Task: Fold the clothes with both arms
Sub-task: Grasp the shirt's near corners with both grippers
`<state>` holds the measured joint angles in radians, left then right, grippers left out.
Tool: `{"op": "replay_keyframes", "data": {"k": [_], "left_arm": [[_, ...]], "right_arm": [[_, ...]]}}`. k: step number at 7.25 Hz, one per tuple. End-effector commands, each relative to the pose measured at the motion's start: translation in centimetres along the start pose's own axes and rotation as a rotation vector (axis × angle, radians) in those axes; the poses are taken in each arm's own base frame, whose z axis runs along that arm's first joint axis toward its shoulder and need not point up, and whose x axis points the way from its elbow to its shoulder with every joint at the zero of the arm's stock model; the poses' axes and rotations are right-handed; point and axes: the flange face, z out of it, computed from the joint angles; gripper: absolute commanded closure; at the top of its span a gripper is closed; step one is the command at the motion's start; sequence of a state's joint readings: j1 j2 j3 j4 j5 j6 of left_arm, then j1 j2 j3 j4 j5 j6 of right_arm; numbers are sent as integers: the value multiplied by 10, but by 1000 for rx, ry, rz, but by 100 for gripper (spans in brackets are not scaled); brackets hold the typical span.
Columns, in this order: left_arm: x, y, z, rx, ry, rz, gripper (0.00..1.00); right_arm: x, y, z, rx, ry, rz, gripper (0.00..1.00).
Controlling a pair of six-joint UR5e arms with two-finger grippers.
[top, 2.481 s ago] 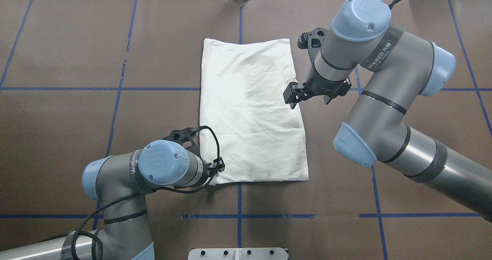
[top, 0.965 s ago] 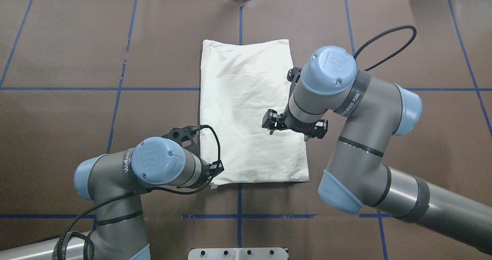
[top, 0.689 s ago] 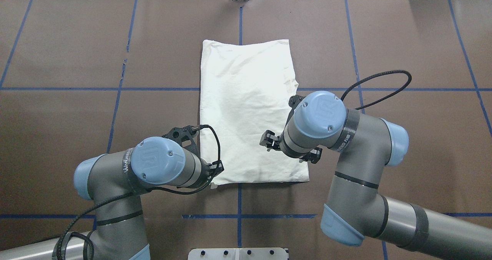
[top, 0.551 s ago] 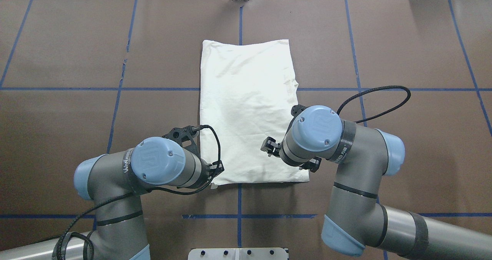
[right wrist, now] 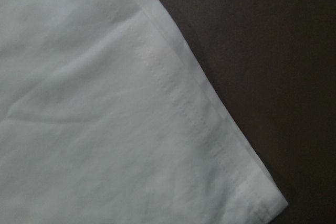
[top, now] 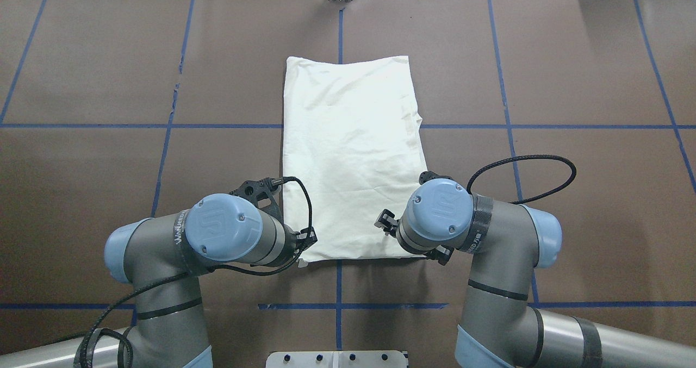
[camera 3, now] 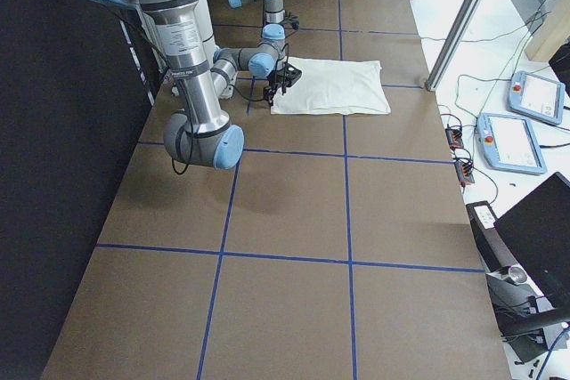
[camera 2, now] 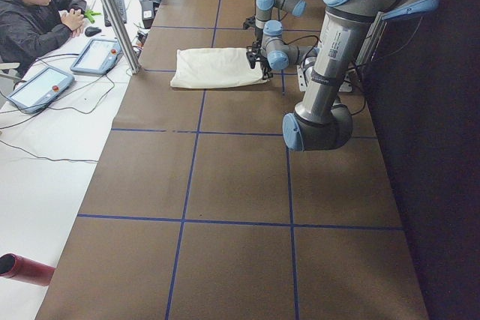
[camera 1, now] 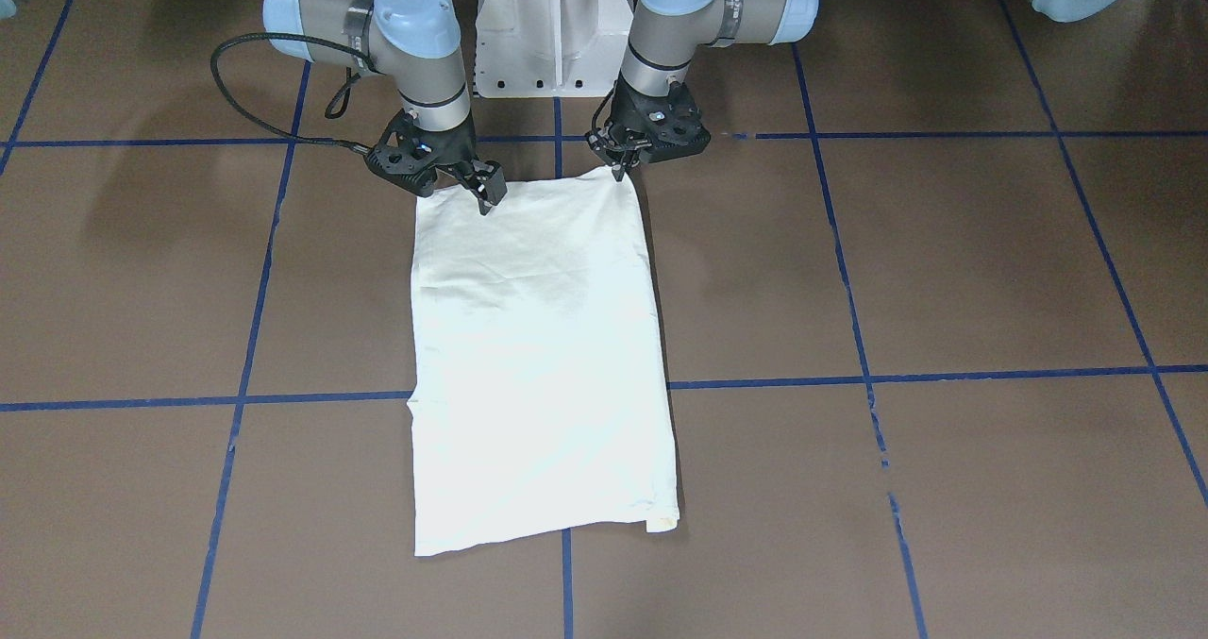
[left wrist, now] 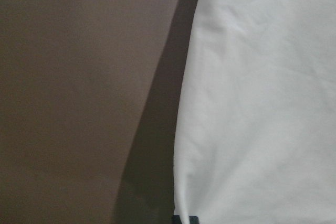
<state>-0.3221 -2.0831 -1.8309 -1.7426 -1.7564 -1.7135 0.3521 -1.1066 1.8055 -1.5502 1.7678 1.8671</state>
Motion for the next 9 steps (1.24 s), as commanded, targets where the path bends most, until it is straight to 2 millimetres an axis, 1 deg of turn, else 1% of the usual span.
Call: {"op": "replay_keyframes", "data": {"k": [1,2,3,4,5,6,9], "left_arm": [[0,0,0,0,1,0,100],[0,0,0,1,1,0,100],[0,0,0,1,1,0,100],[0,0,0,1,1,0,100],[0,-1,-1,3,1,-1,100],[0,-1,-1,3,1,-1,100],[1,-1,-1,2,3,0,100]], "right_arm": [[2,-1,8,9,15,3,0],[3,0,9,10,15,2,0],[3,1,10,9,17,1,5],[3,1,9,10,14,1,33],[3,2,8,9,13,-2,63],[3,4,10,9,15,-9,80],[-2,6,5,4,2,-18,97]]}}
